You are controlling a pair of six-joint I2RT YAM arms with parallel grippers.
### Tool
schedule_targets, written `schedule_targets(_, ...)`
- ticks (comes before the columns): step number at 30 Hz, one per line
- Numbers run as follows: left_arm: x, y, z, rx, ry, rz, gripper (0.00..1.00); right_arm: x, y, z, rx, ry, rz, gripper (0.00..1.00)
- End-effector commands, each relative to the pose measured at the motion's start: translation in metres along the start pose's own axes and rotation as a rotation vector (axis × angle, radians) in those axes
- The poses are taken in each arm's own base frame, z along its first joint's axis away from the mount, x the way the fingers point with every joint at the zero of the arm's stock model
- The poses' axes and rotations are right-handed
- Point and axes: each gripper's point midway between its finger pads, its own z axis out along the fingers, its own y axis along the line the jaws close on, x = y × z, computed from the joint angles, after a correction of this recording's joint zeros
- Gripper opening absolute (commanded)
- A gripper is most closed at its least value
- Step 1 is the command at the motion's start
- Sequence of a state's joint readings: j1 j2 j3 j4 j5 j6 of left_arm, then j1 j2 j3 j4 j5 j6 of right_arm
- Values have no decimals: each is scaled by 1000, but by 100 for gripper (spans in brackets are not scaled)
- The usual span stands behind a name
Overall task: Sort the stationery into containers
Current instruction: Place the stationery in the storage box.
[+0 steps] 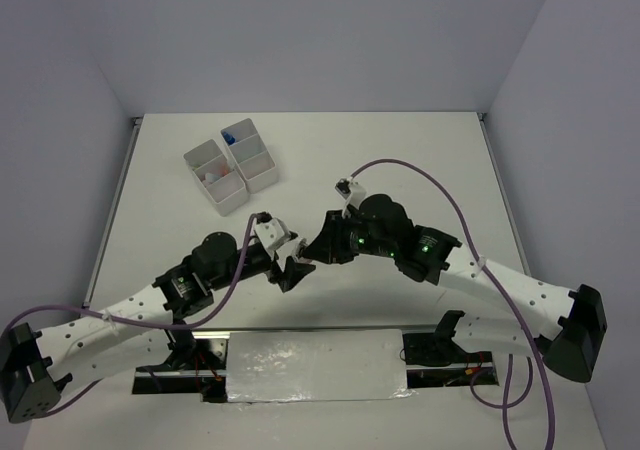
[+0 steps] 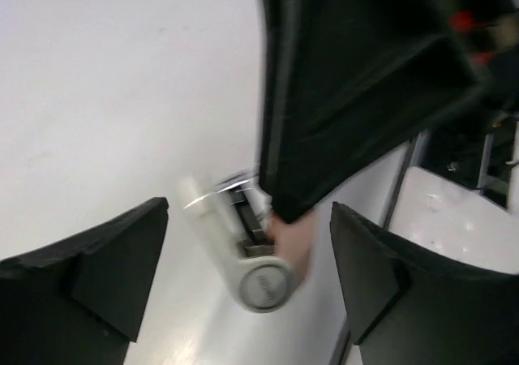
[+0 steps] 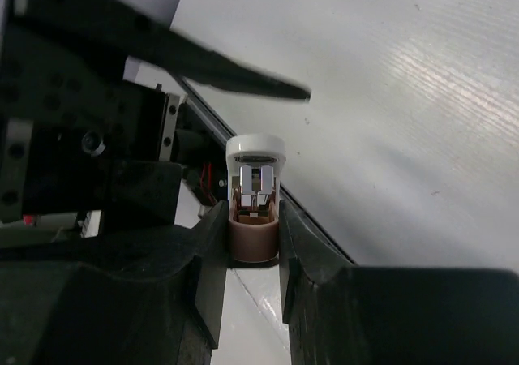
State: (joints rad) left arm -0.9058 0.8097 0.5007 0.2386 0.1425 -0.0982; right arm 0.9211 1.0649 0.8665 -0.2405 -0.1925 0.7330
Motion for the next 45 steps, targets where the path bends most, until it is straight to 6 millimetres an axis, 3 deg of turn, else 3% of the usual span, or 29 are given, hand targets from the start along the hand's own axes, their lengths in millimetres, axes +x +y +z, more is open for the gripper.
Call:
schedule_targets(1,-22,26,-2,-169,-36,-74,99,-26,28,-6,-65,-74,-83,0)
schedule_targets(2,-23,47,-6,-299,-25,-109,99,-43,21,-6,0,-136,-79,0)
schedule_targets(3,-3,60,-12,-393,76,-135,99,-50,11,-6,60,-156,-70,0)
schedule_targets(4,-20,75,-19,-502,73,-169,99,-67,12,-8,90,-202,-54,0)
schedule_targets(5,-17,88,-30,-629,90,-268,99,-80,-5,-3,173,-251,-29,0)
schedule_targets(6,9,116,-69,-897,225,-263,99,-99,-13,-3,193,-303,-1,0)
schedule_targets(7,-17,122,-82,-1010,145,-382,99,-109,-19,4,203,-319,31,0)
schedule_targets(8,-20,134,-105,-1151,137,-377,99,-127,-26,5,209,-365,64,0)
schedule_targets(11,-39,141,-158,-1338,126,-394,99,-151,-31,32,207,-374,111,0)
schedule_targets(12,-45,140,-187,-1399,171,-368,99,-168,-20,37,187,-396,120,0)
schedule_targets(13,-51,140,-200,-1460,106,-443,99,-164,-34,60,229,-362,145,0)
schedule_targets(15,-69,141,-231,-1535,45,-467,99,-178,-23,82,197,-379,206,0)
schedule_targets(16,-74,142,-239,-1538,49,-452,99,-171,-35,105,235,-361,243,0)
schedule_targets(17,-82,142,-254,-1544,-7,-485,99,-176,-32,115,227,-402,299,0)
schedule_targets(19,-95,141,-269,-1524,-83,-474,99,-167,-22,143,215,-419,342,0)
schedule_targets(20,-99,142,-272,-1519,-98,-456,99,-170,-16,149,206,-460,367,0)
schedule_targets(21,-104,143,-279,-1519,-90,-410,99,-174,-23,159,251,-529,426,0)
schedule_targets(22,-114,143,-280,-1497,-156,-425,99,-162,-20,167,279,-531,446,0)
schedule_targets(24,-118,144,-280,-1471,-124,-350,99,-162,-30,177,340,-613,539,0)
schedule_targets(25,-119,143,-280,-1445,-133,-346,99,-153,-28,183,355,-611,551,0)
schedule_targets(28,-112,146,-278,-1459,-137,-318,99,-149,-31,197,383,-655,592,0)
schedule_targets(32,-87,148,-271,-1479,-98,-326,99,-152,-30,215,399,-664,629,0)
schedule_targets(39,-78,155,-278,-1542,-82,-345,99,-145,-50,240,479,-677,662,0)
schedule_targets(45,-70,161,-280,-1547,-102,-386,99,-145,-47,264,457,-643,637,0)
